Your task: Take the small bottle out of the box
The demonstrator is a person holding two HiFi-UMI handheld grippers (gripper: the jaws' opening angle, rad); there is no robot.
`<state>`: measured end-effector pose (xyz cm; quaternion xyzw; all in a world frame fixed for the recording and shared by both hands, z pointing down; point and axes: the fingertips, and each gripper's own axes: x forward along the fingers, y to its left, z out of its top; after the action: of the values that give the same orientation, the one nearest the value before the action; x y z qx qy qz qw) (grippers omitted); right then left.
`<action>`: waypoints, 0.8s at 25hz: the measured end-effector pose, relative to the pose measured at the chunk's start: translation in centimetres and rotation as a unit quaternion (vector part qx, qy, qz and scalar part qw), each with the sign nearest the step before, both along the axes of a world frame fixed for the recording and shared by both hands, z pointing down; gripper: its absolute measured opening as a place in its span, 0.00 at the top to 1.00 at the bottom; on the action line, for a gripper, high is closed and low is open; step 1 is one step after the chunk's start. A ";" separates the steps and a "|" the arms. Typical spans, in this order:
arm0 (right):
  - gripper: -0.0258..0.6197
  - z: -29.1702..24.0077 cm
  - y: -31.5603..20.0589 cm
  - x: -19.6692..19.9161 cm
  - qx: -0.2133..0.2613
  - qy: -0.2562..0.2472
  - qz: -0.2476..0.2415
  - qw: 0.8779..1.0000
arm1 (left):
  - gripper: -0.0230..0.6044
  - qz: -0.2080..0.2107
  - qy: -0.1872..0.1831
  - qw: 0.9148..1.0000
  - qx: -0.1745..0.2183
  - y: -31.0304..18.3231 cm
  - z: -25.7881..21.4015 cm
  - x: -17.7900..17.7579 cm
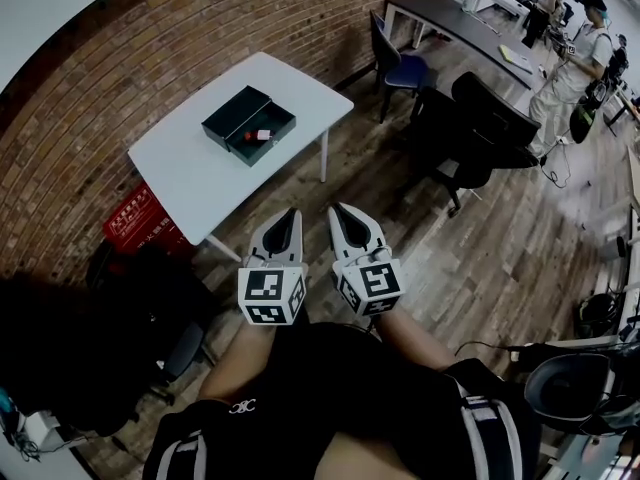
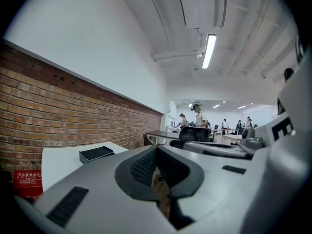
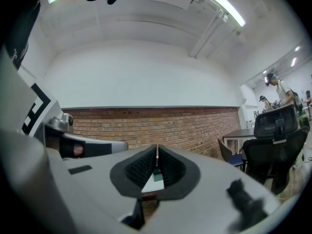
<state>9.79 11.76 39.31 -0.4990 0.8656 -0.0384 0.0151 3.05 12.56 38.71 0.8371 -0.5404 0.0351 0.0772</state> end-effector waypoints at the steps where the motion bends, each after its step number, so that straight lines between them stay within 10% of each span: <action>1: 0.91 -0.1 -0.6 -0.1 0.002 0.002 0.000 1.000 | 0.94 0.000 0.003 1.000 0.001 -0.6 0.0 -0.1; 20: 0.91 0.1 -15.7 -4.8 -0.004 0.013 0.007 1.000 | 0.95 0.015 0.006 1.000 -0.008 -16.2 0.4 -4.6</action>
<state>4.97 -3.95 39.42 -0.5054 0.8621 -0.0354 0.0017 -1.59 -3.60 39.08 0.8446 -0.5272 0.0352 0.0868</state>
